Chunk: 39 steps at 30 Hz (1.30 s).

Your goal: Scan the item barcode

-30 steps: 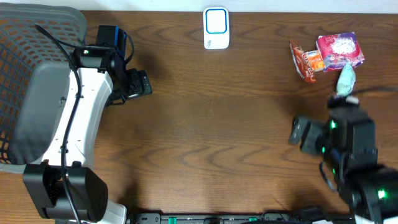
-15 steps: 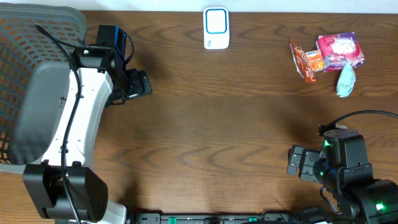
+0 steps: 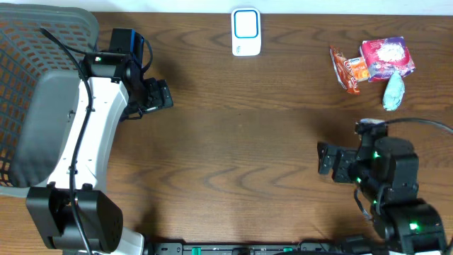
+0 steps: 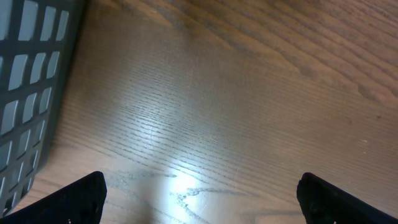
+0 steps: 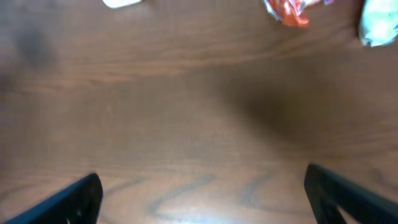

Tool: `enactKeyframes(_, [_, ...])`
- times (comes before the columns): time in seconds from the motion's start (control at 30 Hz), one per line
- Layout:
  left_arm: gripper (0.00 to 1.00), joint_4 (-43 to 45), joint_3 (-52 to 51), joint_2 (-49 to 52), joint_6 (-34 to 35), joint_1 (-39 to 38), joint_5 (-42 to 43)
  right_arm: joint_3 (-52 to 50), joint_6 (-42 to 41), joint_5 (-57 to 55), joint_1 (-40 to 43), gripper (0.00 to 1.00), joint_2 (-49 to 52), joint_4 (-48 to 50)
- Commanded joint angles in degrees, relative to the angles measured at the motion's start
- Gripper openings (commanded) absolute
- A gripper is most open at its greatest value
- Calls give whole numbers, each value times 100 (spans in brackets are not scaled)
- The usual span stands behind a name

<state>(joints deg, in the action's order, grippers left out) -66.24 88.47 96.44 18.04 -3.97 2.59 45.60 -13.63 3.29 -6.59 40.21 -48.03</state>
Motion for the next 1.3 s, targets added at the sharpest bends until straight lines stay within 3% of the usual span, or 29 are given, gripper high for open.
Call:
enactKeyframes(0.0, [98, -35, -28, 66, 28, 4, -92, -763, 605, 846, 557, 99, -470, 540])
enactKeyframes(0.13, [98, -35, -28, 66, 28, 4, -92, -1801, 767, 1130, 960, 99, -1272, 1609])
enactKeyframes(0.43, [98, -37, -28, 66, 28, 4, -92, -3495, 988, 1231, 964, 99, -3272, 3322])
enactKeyframes(0.7, [98, -35, -28, 66, 28, 4, -92, -4271, 1010, 1108, 898, 99, -3620, 4391])
enactKeyframes(1.0, [98, -37, -28, 66, 28, 4, -94, -4529, 1010, 308, 634, 99, -3993, 4415])
enactKeyframes(1.27, [98, -35, -28, 66, 28, 4, -92, -4527, 1539, -179, 369, 99, -3993, 4360])
